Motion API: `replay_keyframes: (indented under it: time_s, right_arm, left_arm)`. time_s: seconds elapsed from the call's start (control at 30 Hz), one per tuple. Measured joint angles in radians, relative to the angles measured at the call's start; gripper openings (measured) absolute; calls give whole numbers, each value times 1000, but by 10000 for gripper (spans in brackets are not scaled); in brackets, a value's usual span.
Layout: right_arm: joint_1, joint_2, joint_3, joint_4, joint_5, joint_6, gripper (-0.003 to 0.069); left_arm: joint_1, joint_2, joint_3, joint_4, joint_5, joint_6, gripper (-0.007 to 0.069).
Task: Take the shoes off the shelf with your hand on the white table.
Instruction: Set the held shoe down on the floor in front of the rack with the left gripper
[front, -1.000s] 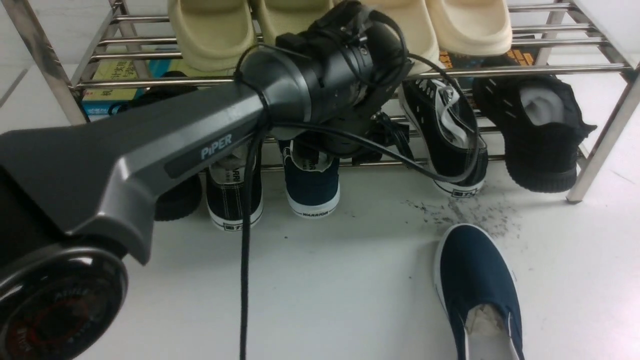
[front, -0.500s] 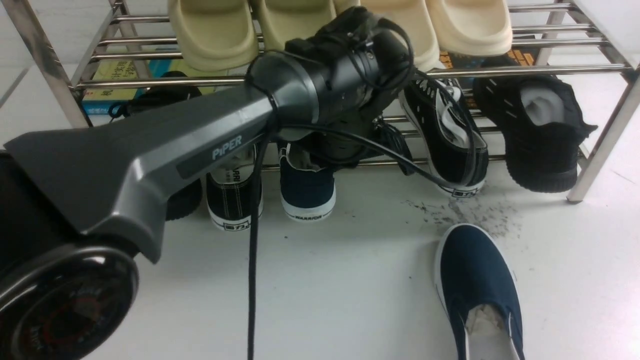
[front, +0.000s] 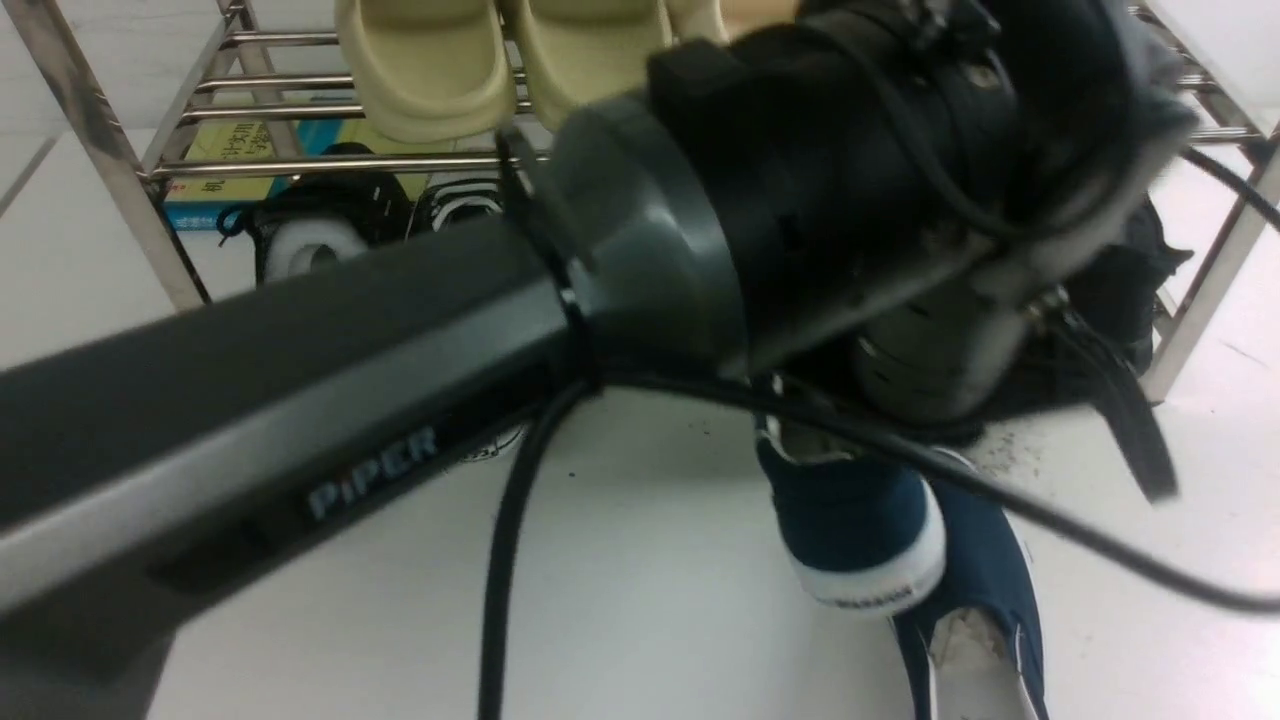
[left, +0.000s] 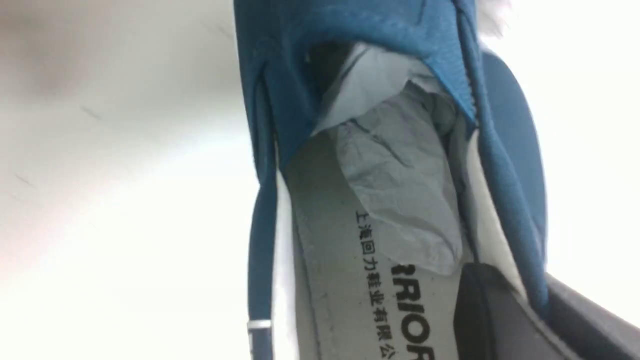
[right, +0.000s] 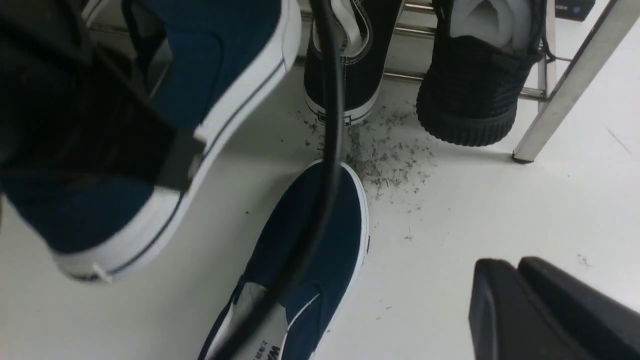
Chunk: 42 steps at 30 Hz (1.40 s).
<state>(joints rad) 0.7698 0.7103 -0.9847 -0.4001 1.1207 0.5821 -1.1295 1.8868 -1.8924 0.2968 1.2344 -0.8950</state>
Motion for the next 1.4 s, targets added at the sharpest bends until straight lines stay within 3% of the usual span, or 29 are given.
replay_keyframes:
  time_s: [0.37,0.77,1.17,1.33,1.4]
  right_arm:
    - [0,0,0,0,71,0,83]
    - [0,0,0,0,68,0,100]
    - [0,0,0,0,57,0,112]
    - [0,0,0,1,55,5,119]
    - [0,0,0,1,55,24,125]
  left_arm:
    - [-43,-1,118,-16,0,-86,32]
    - [-93,36,278,159,-7,-350,32]
    - [-93,129,280,100,-33,-277,41]
    - [-93,129,280,86,-32,-263,99]
    - [-93,129,280,56,-30,-254,173]
